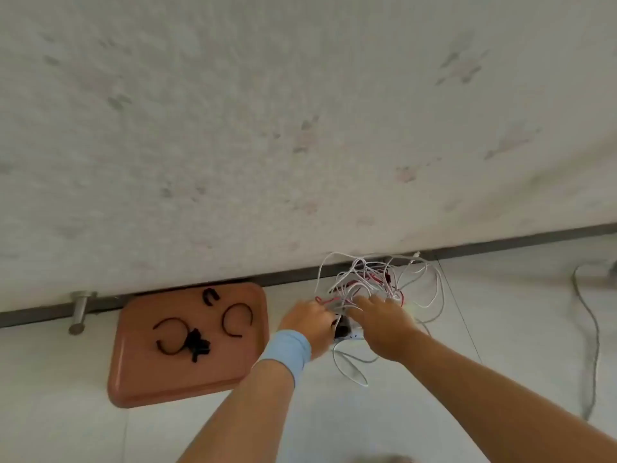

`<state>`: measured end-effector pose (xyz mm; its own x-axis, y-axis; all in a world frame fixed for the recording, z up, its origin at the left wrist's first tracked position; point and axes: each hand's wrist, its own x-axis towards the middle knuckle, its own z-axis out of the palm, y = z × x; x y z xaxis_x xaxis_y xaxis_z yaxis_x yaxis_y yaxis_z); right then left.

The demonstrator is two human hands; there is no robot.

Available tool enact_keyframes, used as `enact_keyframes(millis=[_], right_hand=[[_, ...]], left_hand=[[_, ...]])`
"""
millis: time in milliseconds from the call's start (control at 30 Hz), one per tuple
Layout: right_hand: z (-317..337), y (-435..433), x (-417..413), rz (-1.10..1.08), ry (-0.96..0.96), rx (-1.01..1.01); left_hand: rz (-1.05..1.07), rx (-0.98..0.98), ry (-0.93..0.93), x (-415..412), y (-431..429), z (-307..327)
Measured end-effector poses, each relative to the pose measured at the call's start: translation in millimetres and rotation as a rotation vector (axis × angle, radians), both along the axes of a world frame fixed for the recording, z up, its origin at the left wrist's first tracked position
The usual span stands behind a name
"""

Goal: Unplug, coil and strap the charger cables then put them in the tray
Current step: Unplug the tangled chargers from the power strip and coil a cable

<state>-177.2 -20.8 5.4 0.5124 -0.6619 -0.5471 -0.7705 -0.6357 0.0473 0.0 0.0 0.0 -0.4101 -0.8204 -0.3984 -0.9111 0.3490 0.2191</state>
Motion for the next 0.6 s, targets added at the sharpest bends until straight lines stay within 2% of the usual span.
enact_keyframes(millis=[100,167,300,433,600], right_hand=[[-16,-3,-6,-0.020,0.070,-0.037],[-23,-4,-7,-0.009,0.110,-0.040],[-35,-2,-4,-0.040,0.139,-0.079],[-48,1,3,-0.057,0.155,-0.150],[-59,4,1,-0.074,0.060,-0.183]], left_hand=[[-0.071,-0.110,-0.053,-14,6,-12],[-0.077,-0.081,-0.110,-24,13,-19],[0.063,-0.093,-0.066,-32,18,-32],[0.154,0.029,-0.032,-32,16,-43],[0.148,0.150,-0.041,-32,5,-56]])
